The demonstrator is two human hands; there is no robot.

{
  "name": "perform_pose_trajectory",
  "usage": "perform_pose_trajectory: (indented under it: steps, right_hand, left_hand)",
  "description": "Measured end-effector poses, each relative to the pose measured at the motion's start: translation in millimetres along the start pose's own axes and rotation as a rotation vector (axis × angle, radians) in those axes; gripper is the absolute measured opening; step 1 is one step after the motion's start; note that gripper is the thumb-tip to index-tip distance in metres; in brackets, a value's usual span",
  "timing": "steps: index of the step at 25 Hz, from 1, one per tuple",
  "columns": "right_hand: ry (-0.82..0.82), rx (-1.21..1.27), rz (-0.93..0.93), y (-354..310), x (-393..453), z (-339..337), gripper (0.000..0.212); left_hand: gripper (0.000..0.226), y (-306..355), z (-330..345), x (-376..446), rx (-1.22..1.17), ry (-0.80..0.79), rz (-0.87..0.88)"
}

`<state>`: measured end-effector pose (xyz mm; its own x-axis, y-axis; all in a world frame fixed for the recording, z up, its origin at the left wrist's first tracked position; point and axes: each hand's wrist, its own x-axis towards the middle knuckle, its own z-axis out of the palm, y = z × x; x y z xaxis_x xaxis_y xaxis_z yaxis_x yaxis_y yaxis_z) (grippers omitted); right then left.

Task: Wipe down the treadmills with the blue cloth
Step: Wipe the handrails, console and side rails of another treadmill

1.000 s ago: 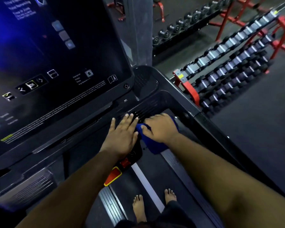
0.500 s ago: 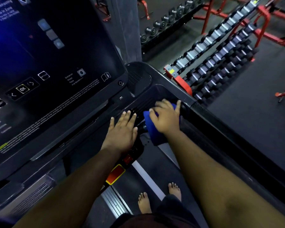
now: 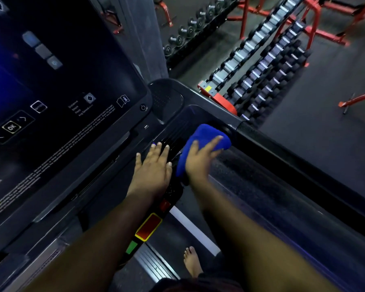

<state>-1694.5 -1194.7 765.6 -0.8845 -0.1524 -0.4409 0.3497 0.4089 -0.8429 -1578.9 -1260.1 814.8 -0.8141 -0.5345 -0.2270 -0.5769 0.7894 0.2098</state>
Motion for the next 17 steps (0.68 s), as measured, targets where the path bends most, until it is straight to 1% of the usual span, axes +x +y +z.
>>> perform_pose_trajectory:
  steps: [2,4,5,6,7,8,9,10,12,14,15,17]
  right_hand:
    - [-0.080,-0.454,-0.329,16.6,-15.7,-2.9,0.066]
    - [-0.144,-0.778,-0.704,14.2,9.3,-28.9,0.058]
    - [-0.207,-0.905,-0.813,3.2,30.2,-39.2,0.057]
    - [-0.276,-1.012,-0.863,-11.4,49.7,-45.0,0.058]
    - [-0.348,-1.099,-0.846,-27.0,63.3,-46.5,0.058]
    - [-0.381,-1.160,-0.825,-36.2,67.1,-43.3,0.056]
    - [-0.363,-1.161,-0.812,-36.2,60.8,-39.1,0.051]
    - [-0.307,-1.111,-0.838,-26.3,49.5,-37.6,0.047]
    - [-0.227,-0.965,-0.952,12.4,16.5,-44.4,0.045]
    - [-0.195,-0.931,-1.090,33.8,4.7,-57.3,0.046]
    - [-0.237,-0.956,-1.123,25.8,11.6,-57.9,0.044]
    - [-0.416,-1.079,-1.116,-18.8,32.5,-46.0,0.043]
  left_hand:
    - [0.057,0.2,0.2,-0.2,0.002,-0.001,-0.003]
    - [0.057,1.2,0.9,-2.3,0.006,0.007,0.006]
    - [0.057,1.2,0.7,-2.8,0.008,0.015,0.010]
    - [0.057,0.8,0.9,-2.6,0.008,0.024,0.010]
    - [0.056,-0.1,1.3,-1.8,0.005,0.034,0.011]
    - [0.056,-0.5,1.9,-2.7,0.006,0.038,0.009]
    - [0.056,0.2,2.2,-4.1,0.012,0.042,0.007]
    - [0.056,0.9,1.7,-5.3,0.018,0.046,0.008]
    - [0.057,1.7,1.0,-5.6,0.026,0.029,0.004]
    - [0.058,0.9,1.2,-2.0,0.037,0.019,-0.005]
    - [0.058,1.4,1.2,-1.0,0.041,0.014,-0.006]
    - [0.058,1.9,1.2,-1.1,0.045,0.013,-0.008]
